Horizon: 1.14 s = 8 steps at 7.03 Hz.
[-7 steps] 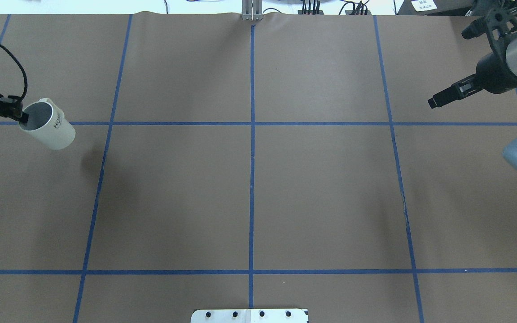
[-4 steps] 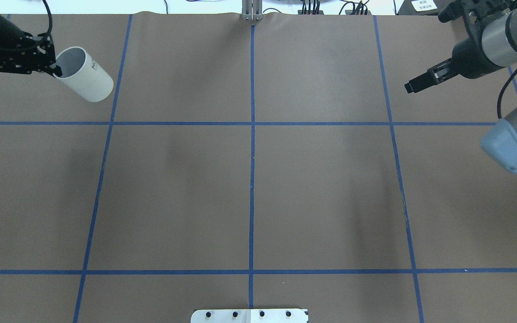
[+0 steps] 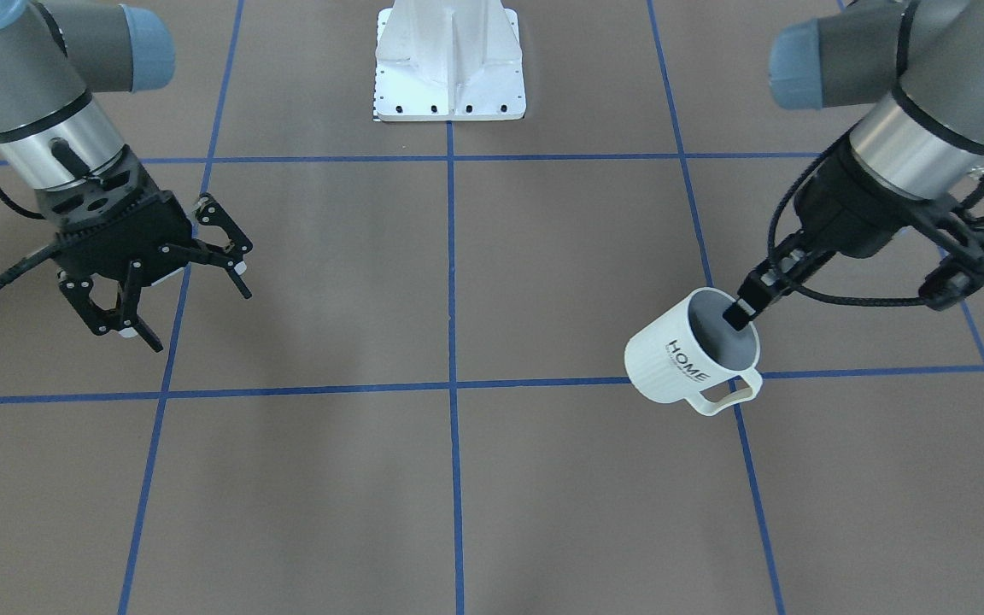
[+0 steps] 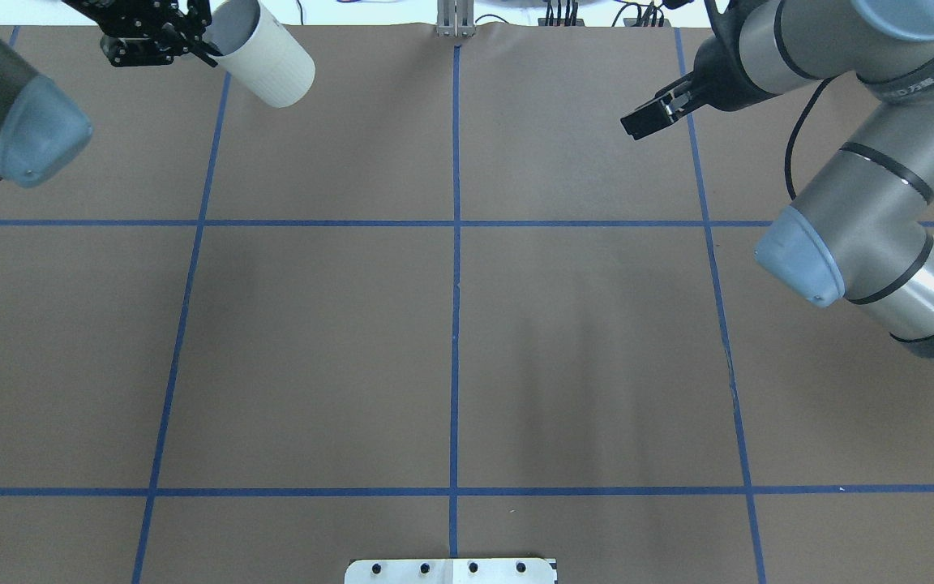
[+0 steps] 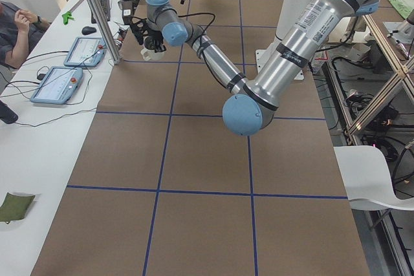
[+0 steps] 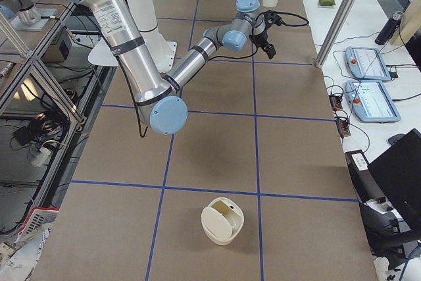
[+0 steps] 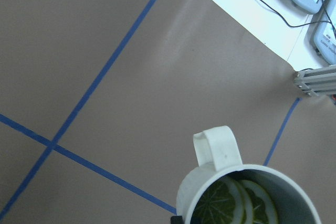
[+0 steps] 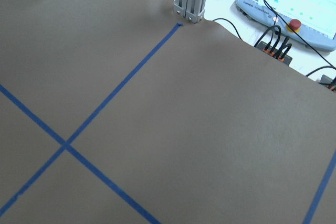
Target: Left arm hands cup to right arm to dump lemon
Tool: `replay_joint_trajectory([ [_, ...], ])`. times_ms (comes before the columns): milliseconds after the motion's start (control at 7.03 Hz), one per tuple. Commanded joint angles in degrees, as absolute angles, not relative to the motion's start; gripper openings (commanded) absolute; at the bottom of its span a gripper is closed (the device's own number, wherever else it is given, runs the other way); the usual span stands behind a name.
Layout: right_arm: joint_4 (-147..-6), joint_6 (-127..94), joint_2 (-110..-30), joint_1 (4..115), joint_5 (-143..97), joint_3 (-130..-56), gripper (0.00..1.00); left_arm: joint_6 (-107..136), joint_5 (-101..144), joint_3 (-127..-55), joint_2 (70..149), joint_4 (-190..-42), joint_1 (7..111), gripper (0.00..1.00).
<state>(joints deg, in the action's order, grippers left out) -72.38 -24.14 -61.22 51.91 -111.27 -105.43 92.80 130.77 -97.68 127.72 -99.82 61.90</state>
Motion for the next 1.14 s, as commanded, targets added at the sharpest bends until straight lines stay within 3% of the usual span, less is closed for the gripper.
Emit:
replay_joint_trajectory([
  [0, -60.00, -24.26, -60.64, 43.81, -101.64, -104.25, 0.99, 99.29, 130.78, -95.55, 132.43, -99.76, 58.99, 0.00],
  [569, -48.72, -23.91, -60.38, 28.68, -75.37, -104.06, 0.99, 104.50, 130.96, -89.91, 138.95, -100.28, 53.89, 0.00],
  [996, -48.16, -23.73, -60.29, 26.89, -71.72, -104.06, 0.99, 104.68, 131.05, -90.70, 139.13, -100.46, 49.85, 0.00],
])
